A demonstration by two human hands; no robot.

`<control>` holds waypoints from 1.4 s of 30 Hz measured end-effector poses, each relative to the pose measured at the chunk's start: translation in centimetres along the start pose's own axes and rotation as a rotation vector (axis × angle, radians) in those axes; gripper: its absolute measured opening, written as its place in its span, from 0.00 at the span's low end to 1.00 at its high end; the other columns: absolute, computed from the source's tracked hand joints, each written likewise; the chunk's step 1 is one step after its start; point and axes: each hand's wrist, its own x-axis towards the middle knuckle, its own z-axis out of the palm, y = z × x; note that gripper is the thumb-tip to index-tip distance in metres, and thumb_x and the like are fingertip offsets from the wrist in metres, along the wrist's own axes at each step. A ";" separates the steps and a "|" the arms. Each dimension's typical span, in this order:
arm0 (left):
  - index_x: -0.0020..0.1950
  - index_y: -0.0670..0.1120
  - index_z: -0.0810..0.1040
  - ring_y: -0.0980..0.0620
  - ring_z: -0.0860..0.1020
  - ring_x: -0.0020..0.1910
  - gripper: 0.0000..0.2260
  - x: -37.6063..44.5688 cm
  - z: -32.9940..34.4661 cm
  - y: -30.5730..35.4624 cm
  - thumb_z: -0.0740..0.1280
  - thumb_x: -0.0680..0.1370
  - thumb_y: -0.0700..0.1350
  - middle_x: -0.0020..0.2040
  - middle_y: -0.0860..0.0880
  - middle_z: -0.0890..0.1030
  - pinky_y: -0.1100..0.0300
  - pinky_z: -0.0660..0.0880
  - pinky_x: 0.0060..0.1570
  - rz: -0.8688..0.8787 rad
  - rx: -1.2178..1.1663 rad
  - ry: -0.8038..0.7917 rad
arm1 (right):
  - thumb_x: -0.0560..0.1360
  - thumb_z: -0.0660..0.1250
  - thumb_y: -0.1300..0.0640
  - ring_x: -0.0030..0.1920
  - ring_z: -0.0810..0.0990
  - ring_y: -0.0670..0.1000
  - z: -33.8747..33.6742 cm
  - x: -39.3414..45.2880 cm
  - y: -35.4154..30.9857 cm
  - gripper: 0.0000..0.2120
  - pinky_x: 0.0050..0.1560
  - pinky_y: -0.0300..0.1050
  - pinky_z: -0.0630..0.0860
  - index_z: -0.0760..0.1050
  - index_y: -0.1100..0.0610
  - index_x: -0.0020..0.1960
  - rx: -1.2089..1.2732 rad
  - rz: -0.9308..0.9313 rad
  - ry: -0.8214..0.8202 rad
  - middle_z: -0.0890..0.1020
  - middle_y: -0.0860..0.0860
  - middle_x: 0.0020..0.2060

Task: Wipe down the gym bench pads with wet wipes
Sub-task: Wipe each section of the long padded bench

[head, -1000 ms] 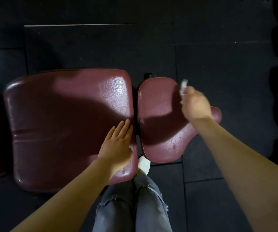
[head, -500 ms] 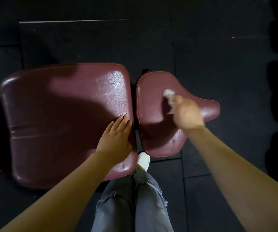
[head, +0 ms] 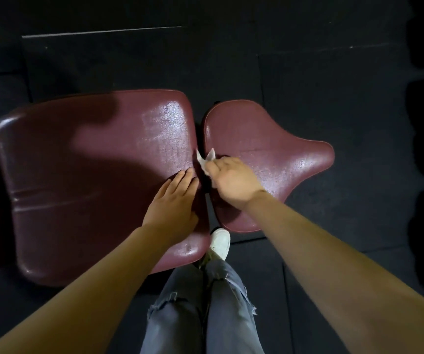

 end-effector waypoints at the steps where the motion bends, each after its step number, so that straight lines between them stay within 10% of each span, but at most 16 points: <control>1: 0.81 0.46 0.47 0.51 0.39 0.80 0.34 0.0 0.0 0.0 0.60 0.79 0.50 0.81 0.47 0.42 0.55 0.39 0.78 -0.002 -0.002 -0.001 | 0.68 0.62 0.63 0.34 0.80 0.58 -0.7 -0.9 1.5 0.19 0.37 0.46 0.76 0.76 0.63 0.58 -0.006 0.037 0.027 0.82 0.57 0.36; 7: 0.81 0.45 0.47 0.50 0.40 0.80 0.34 0.0 0.3 0.3 0.59 0.79 0.50 0.82 0.46 0.43 0.53 0.41 0.78 -0.020 -0.022 0.030 | 0.74 0.64 0.66 0.42 0.80 0.67 -5.2 -8.9 12.7 0.12 0.40 0.55 0.75 0.75 0.65 0.57 -0.160 0.724 0.158 0.81 0.66 0.41; 12: 0.81 0.45 0.50 0.50 0.42 0.80 0.35 0.1 0.8 0.4 0.59 0.78 0.50 0.82 0.45 0.45 0.53 0.42 0.78 -0.030 -0.027 0.057 | 0.80 0.56 0.60 0.52 0.79 0.66 -3.0 -11.9 12.3 0.10 0.47 0.52 0.71 0.71 0.65 0.57 0.271 1.378 0.338 0.80 0.66 0.51; 19: 0.81 0.45 0.51 0.51 0.43 0.80 0.36 0.0 1.5 0.4 0.53 0.73 0.51 0.82 0.47 0.45 0.56 0.38 0.75 -0.025 -0.044 0.106 | 0.82 0.57 0.57 0.44 0.80 0.56 1.2 -9.0 3.0 0.05 0.45 0.46 0.73 0.70 0.57 0.54 0.513 1.317 0.793 0.81 0.53 0.44; 25: 0.80 0.42 0.58 0.47 0.49 0.80 0.36 0.0 1.7 0.3 0.60 0.73 0.50 0.81 0.44 0.52 0.51 0.46 0.78 -0.018 -0.017 0.138 | 0.75 0.61 0.65 0.36 0.79 0.59 2.0 -3.7 -1.3 0.12 0.34 0.50 0.72 0.72 0.63 0.58 0.208 0.438 0.141 0.79 0.60 0.38; 29: 0.81 0.44 0.53 0.49 0.45 0.80 0.36 0.1 1.4 0.4 0.63 0.76 0.48 0.82 0.45 0.48 0.51 0.45 0.79 -0.031 -0.035 0.085 | 0.77 0.63 0.60 0.43 0.80 0.58 1.1 -4.1 -1.7 0.14 0.46 0.51 0.77 0.76 0.62 0.60 0.066 -0.191 -0.189 0.82 0.58 0.44; 32: 0.81 0.44 0.52 0.50 0.44 0.80 0.36 0.0 1.4 0.2 0.64 0.76 0.47 0.82 0.45 0.47 0.53 0.43 0.78 -0.022 -0.037 0.107 | 0.78 0.62 0.45 0.36 0.81 0.57 -1.4 -5.2 4.0 0.17 0.39 0.48 0.78 0.80 0.57 0.45 0.051 0.260 0.045 0.83 0.56 0.34; 38: 0.81 0.44 0.52 0.50 0.43 0.80 0.36 0.0 1.6 0.5 0.63 0.76 0.47 0.82 0.45 0.47 0.54 0.41 0.77 -0.033 -0.051 0.119 | 0.80 0.55 0.60 0.48 0.78 0.62 -3.8 -10.2 12.0 0.08 0.42 0.49 0.69 0.70 0.61 0.55 0.175 1.128 0.484 0.80 0.60 0.49; 42: 0.80 0.43 0.55 0.49 0.45 0.80 0.35 -0.1 1.8 0.7 0.60 0.74 0.48 0.81 0.45 0.49 0.53 0.41 0.77 -0.039 -0.079 0.155 | 0.78 0.57 0.60 0.46 0.79 0.57 -1.5 -7.7 7.4 0.07 0.44 0.43 0.69 0.72 0.57 0.53 0.248 1.188 0.625 0.80 0.51 0.44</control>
